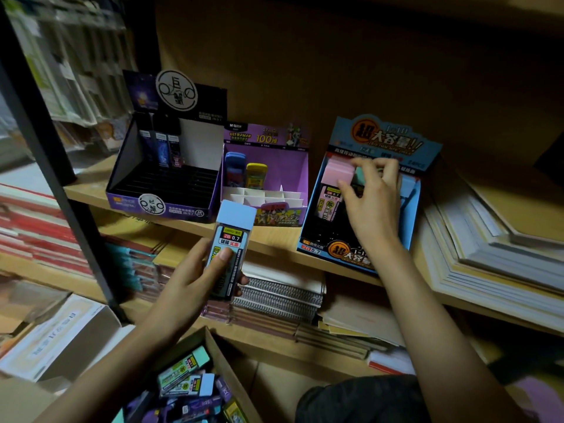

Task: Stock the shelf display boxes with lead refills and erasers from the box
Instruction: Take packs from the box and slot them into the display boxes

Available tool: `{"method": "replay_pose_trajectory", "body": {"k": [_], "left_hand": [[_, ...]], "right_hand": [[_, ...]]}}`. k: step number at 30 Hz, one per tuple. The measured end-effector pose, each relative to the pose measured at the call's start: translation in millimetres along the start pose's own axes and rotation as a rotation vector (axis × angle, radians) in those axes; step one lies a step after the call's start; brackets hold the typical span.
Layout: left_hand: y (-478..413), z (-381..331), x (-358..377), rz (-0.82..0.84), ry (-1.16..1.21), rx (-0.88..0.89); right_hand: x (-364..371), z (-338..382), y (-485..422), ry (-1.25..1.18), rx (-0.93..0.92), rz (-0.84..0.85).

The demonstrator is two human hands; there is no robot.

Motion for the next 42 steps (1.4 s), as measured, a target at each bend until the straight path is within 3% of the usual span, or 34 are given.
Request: {"method": "replay_pose_trajectory", "body": {"k": [3, 7, 12, 13, 16, 17, 20, 23, 29, 42], "left_hand": [[-6.8, -9.6, 19.2, 0.048, 0.023, 0.031], [-26.9, -23.6, 58.3, 0.109, 0.038, 0.087], [-52.8, -32.4, 101.1, 0.226, -0.013, 0.135], [-59.1, -30.5, 104.0, 0.219, -0.097, 0.152], [-79.6, -18.1, 98.0, 0.02, -0.679, 0.272], [-82.3, -12.3, 95.1, -0.032, -0.755, 0.265], [-81.8, 8.9, 95.2, -0.017, -0.71, 0.168], [-77.9, 23.5, 102.8, 0.054, -0.662, 0.143], [-76.6, 26.9, 103.8, -0.017, -0.687, 0.169], [-75.2, 26.5, 104.2, -0.032, -0.653, 0.146]], "right_hand": [[-11.8, 20.4, 12.3, -0.308, -0.005, 0.055], [-5.0, 44.2, 37.0, -0.896, 0.127, 0.441], [-19.6, 29.0, 29.2, -1.075, 0.131, 0.385], [-26.0, 19.6, 23.3, -1.074, 0.145, 0.341], [-50.3, -17.7, 3.7, -0.96, 0.156, 0.136], [-57.7, -29.6, -0.8, -0.896, 0.145, 0.083], [-67.8, -59.9, -5.4, -0.751, 0.128, 0.029], [-63.0, -80.0, -3.3, -0.641, 0.111, 0.08], [-51.9, -91.4, -3.2, -0.525, 0.049, 0.161], [-39.9, -89.5, -9.8, -0.503, 0.011, 0.145]]}}
Point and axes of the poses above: each hand's wrist, its own y-axis away from the middle knuckle, its own x-axis out of the palm, z = x × y, the point moved 4 cm from there along -y, towards the middle knuckle, and after that the axes turned 1 degree about y, right-handed, at the moved point
